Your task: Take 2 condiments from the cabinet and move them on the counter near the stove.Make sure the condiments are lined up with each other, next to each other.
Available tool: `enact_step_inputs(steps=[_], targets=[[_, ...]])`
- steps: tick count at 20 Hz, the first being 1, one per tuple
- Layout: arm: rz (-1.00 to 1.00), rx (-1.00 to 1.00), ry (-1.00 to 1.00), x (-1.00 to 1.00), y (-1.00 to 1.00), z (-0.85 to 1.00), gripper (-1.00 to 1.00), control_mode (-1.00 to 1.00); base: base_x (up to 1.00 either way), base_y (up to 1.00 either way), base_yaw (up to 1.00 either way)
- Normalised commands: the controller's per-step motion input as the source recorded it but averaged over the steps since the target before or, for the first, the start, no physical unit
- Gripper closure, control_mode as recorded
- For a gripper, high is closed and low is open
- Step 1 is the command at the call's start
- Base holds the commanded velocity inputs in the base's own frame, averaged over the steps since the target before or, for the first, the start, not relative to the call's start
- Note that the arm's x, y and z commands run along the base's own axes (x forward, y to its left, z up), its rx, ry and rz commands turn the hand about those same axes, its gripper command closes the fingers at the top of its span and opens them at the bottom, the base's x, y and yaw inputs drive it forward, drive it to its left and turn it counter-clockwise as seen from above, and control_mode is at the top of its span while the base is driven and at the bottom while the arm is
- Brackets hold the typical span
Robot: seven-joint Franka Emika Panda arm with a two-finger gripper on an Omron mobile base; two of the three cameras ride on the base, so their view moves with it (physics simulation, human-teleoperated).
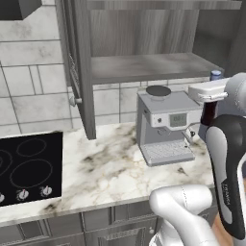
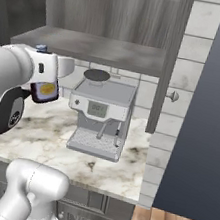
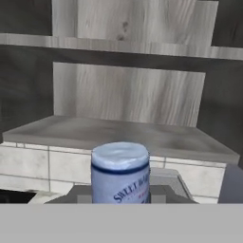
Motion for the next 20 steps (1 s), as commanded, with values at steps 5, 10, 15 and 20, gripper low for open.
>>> enact_step_inputs(steps=[5, 10, 15, 20], targets=[[0.00, 0.00, 0.00, 0.00, 0.02, 0.00, 1.00, 1.00, -0.01, 0.03, 0.00], [0.00, 0.00, 0.00, 0.00, 0.00, 0.00, 1.00, 1.00, -0.41, 0.00, 0.00], [0.00, 0.00, 0.00, 0.00, 0.00, 0.00, 1.00, 1.00, -0.65, 0.08, 0.00], [0.00, 0.00, 0.00, 0.00, 0.00, 0.00, 1.00, 1.00, -0.15, 0.40, 0.00]])
